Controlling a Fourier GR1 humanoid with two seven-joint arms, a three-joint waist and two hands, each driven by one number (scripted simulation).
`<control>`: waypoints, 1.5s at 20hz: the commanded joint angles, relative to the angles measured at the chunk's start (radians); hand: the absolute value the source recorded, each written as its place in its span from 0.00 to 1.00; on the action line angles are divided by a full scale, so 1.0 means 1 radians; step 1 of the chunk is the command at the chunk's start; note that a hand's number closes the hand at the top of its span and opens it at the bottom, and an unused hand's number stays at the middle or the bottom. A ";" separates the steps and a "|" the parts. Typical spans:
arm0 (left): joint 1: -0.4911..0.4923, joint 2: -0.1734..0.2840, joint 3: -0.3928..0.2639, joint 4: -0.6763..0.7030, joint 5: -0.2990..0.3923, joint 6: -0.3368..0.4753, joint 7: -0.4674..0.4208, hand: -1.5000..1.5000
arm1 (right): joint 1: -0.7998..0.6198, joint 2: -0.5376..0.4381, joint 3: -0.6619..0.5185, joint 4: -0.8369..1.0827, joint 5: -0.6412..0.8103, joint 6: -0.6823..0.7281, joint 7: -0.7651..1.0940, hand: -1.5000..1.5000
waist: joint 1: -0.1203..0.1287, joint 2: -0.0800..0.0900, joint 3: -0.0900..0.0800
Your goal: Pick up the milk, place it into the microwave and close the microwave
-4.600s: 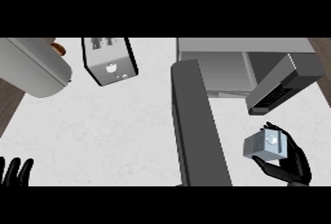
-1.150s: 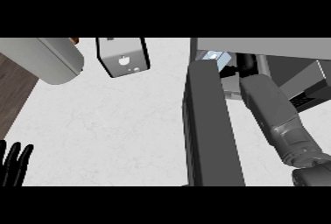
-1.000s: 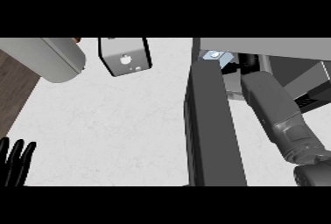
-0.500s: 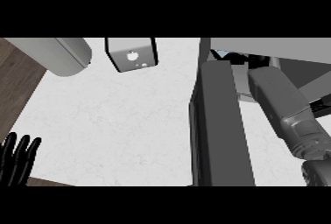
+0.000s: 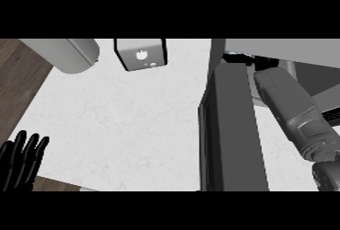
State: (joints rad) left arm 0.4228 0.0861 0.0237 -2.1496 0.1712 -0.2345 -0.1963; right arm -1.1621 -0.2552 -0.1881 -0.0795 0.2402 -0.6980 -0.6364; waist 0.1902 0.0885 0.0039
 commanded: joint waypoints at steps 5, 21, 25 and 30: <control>-0.046 -0.006 -0.034 0.007 -0.029 0.007 0.015 0.00 | -0.031 0.045 -0.036 0.020 -0.037 0.159 0.038 0.00 | -0.001 0.003 0.004; -0.052 -0.051 -0.116 0.035 -0.126 0.045 0.015 0.00 | 0.065 0.034 -0.079 0.009 -0.069 0.243 -0.045 0.00 | -0.041 -0.015 0.004; -0.060 -0.062 -0.144 0.042 -0.146 0.047 0.010 0.00 | 0.060 0.008 -0.074 0.008 -0.062 0.288 -0.046 0.00 | -0.042 -0.018 0.003; -0.061 -0.085 -0.176 0.048 -0.165 0.062 0.014 0.00 | 0.067 0.012 -0.085 0.007 -0.074 0.360 -0.055 0.00 | -0.053 -0.026 0.002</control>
State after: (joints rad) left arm 0.3642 0.0224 -0.1242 -2.1117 0.0282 -0.1880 -0.1838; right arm -1.1016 -0.2451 -0.2700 -0.0700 0.1697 -0.3793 -0.6796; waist 0.1459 0.0677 0.0068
